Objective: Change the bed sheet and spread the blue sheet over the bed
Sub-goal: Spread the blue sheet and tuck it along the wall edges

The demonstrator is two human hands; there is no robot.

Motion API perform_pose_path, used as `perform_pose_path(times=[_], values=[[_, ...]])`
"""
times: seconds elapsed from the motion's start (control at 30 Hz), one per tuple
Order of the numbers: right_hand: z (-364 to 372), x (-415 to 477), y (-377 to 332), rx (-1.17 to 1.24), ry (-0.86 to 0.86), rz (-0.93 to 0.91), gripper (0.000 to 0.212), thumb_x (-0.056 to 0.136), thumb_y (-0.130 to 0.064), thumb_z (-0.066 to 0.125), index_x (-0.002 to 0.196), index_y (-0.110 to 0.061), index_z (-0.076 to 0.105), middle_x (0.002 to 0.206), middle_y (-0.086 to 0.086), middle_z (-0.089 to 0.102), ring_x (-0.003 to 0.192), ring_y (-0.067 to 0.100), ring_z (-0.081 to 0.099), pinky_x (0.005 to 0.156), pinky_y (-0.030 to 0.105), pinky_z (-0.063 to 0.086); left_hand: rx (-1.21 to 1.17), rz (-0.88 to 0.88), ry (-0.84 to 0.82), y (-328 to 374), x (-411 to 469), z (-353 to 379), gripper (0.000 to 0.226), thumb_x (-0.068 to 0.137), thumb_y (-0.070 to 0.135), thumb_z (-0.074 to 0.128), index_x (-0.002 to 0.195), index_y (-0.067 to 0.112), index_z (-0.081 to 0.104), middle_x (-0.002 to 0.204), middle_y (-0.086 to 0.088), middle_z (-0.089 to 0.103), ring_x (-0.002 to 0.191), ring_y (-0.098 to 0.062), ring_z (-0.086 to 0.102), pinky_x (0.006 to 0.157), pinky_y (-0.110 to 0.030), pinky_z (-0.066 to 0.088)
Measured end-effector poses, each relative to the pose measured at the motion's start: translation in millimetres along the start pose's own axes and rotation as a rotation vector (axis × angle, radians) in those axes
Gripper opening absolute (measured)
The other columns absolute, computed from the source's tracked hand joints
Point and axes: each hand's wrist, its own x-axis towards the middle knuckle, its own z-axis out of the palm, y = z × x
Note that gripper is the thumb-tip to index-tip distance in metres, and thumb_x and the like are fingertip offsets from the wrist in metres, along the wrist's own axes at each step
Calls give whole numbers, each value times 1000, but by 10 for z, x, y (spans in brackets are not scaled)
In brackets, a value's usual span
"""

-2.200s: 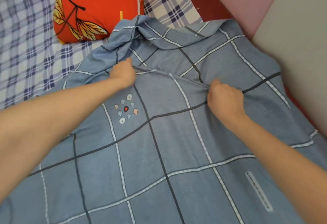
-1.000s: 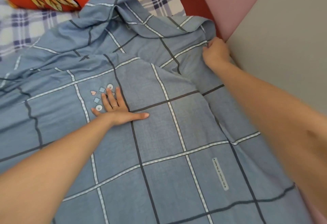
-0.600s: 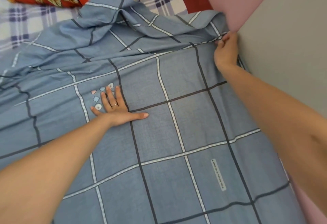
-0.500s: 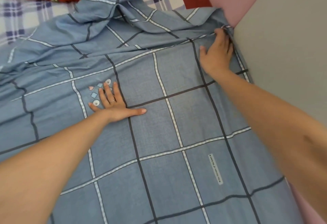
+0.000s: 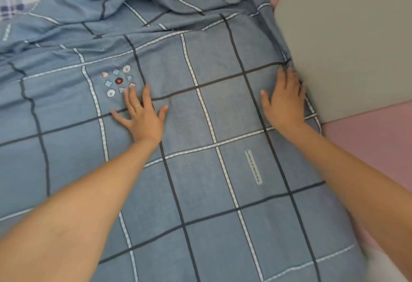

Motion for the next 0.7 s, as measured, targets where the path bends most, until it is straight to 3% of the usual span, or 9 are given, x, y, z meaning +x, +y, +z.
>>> perform_pose_path(times=[0.07, 0.13, 0.17, 0.2, 0.33, 0.43, 0.53, 0.63, 0.7], values=[[-16, -477, -290, -33, 10, -251, 63, 92, -39, 39, 148, -15, 27, 154, 17, 26, 141, 37, 24, 108, 67, 16, -64, 28, 111, -17, -514, 160, 54, 95, 35, 45, 146, 24, 31, 158, -9, 12, 147, -20, 2, 109, -67, 1], [100, -1062, -273, -121, -50, -656, 61, 89, -41, 37, 147, -28, 27, 154, 6, 31, 140, 34, 30, 102, 72, 21, -74, 103, 126, -100, -1132, 332, 51, 95, 35, 35, 144, 22, 36, 156, -10, 22, 146, -24, 13, 109, -66, 7], [170, -1261, -116, -189, -66, -742, 61, 89, -44, 35, 148, -34, 22, 154, 1, 30, 140, 33, 31, 101, 72, 21, -52, 156, 102, -159, -1421, 401, 54, 94, 37, 31, 146, 23, 34, 156, -9, 24, 145, -26, 15, 108, -66, 10], [236, -1396, 143, -239, -97, -706, 62, 90, -47, 34, 149, -37, 16, 155, -3, 27, 140, 32, 30, 102, 72, 20, -12, 207, 57, -203, -1703, 463, 56, 93, 39, 28, 148, 24, 29, 156, -9, 23, 145, -27, 16, 107, -68, 11], [199, -1942, 1231, -106, -141, -67, 68, 91, -56, 29, 151, -26, 17, 157, 5, 22, 140, 33, 27, 109, 54, 26, 119, 414, -118, -249, -2689, 684, 63, 91, 46, 30, 150, 27, 20, 158, -10, 17, 144, -35, 13, 102, -75, 4], [178, -2251, 1512, 189, -194, 168, 74, 93, -54, 36, 151, -12, 18, 154, 12, 26, 139, 29, 30, 112, 41, 28, 182, 829, -259, -186, -3221, 796, 66, 89, 51, 36, 150, 29, 22, 159, -8, 14, 145, -30, 15, 97, -80, 10], [131, -2356, 1453, 333, -155, 392, 70, 92, -49, 45, 148, -11, 27, 148, 16, 37, 134, 33, 36, 110, 47, 31, 223, 1133, -367, -152, -3363, 804, 65, 90, 50, 36, 150, 28, 24, 158, -8, 15, 146, -26, 12, 96, -75, 17], [18, -2686, 1367, 189, -68, 231, 62, 93, -43, 37, 144, -8, 35, 145, 16, 40, 132, 33, 37, 108, 49, 32, 275, 1183, -369, -65, -3214, 602, 61, 90, 42, 37, 149, 27, 27, 158, -6, 20, 146, -23, 13, 102, -68, 15], [67, -3003, 1400, 49, -119, 42, 59, 94, -42, 33, 148, -19, 30, 152, 10, 32, 137, 32, 30, 109, 52, 27, 317, 1003, -332, -75, -3099, 516, 62, 91, 40, 36, 150, 25, 23, 157, -7, 18, 147, -25, 9, 105, -70, 13]])
